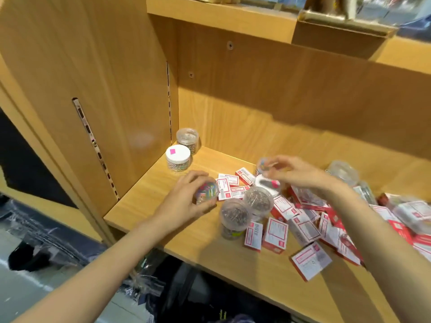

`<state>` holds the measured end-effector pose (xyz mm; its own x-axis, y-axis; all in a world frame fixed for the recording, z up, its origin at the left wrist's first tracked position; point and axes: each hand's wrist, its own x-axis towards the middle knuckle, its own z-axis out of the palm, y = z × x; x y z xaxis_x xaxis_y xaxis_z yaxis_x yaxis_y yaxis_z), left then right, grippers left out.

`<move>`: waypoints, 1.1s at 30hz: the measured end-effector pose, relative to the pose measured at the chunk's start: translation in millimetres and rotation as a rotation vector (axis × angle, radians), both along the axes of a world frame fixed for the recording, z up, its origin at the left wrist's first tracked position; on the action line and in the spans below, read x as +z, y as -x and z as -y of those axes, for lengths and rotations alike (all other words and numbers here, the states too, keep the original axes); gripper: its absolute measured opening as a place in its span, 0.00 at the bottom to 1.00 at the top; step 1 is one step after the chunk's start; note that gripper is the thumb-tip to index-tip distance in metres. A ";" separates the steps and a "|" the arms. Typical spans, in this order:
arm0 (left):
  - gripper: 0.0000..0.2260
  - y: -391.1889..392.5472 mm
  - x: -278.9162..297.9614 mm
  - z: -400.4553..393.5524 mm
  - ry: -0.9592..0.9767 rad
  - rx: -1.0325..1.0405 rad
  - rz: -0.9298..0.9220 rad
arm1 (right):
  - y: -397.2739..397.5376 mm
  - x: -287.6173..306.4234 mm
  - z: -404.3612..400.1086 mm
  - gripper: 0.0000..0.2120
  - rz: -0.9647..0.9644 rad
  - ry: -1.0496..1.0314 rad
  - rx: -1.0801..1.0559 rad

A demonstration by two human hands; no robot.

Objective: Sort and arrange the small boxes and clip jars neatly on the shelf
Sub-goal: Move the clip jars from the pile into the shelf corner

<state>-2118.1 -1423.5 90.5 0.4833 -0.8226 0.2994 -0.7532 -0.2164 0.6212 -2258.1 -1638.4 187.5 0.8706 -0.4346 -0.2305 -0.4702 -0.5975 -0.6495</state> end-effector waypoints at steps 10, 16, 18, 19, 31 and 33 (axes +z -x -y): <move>0.20 2.8 4.9 -29.2 0.121 0.229 0.086 | 16.5 -30.0 -19.7 0.31 0.012 0.235 0.348; 0.36 48.3 9.2 -16.2 0.059 -0.084 -0.336 | -0.6 4.7 -5.7 0.28 0.217 -0.110 0.056; 0.37 51.2 5.5 -11.8 -0.003 -0.081 -0.321 | -18.6 4.2 -6.6 0.28 0.246 -0.166 -0.026; 0.36 50.7 5.4 -11.9 -0.012 -0.070 -0.305 | -29.4 1.6 -8.6 0.27 0.244 -0.165 -0.057; 0.21 15.2 4.4 -44.7 0.046 0.412 0.091 | -93.4 -37.2 -33.0 0.11 0.354 -0.359 -0.297; 0.17 11.8 3.5 -40.7 0.048 0.404 0.207 | -78.2 -30.7 -17.2 0.10 0.362 -0.139 -0.279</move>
<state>-2129.9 -1382.8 94.0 0.6887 -0.5636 0.4562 -0.7235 -0.4931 0.4831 -2179.9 -1621.1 156.8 0.7599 -0.6500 -0.0063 -0.3293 -0.3767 -0.8658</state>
